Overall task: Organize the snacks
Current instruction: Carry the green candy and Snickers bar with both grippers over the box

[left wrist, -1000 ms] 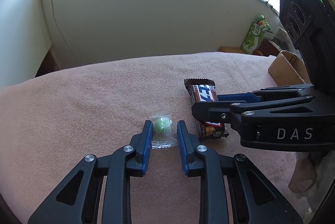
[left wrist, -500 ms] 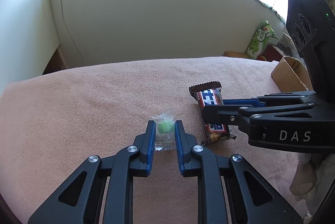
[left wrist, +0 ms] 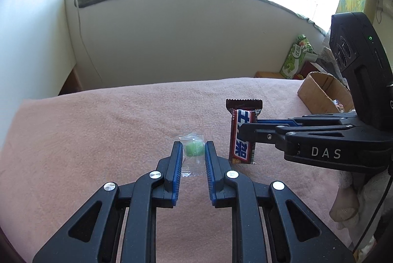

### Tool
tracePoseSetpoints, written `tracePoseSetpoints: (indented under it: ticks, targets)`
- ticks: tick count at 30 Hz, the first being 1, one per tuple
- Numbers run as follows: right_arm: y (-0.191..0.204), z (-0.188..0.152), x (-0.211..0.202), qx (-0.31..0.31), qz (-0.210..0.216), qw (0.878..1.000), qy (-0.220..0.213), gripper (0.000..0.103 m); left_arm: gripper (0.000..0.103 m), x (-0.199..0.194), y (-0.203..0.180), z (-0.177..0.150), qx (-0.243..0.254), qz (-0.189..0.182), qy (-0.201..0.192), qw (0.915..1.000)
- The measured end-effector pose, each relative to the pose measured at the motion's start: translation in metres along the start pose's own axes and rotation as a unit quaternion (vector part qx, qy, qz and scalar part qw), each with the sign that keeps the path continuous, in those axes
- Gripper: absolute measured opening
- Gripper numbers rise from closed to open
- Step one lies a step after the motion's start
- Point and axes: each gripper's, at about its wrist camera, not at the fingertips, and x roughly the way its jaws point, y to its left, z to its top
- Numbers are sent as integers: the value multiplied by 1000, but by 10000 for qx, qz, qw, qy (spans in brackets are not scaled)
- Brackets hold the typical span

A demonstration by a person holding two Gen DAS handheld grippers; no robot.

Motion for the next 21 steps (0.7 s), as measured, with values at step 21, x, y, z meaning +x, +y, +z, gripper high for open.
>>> tracePoseSetpoints:
  ticks: [21]
  targets:
    - [-82, -78, -165, 486, -678, 9872, -1357, 21, 17, -35, -131, 12, 607, -1271, -395, 9892]
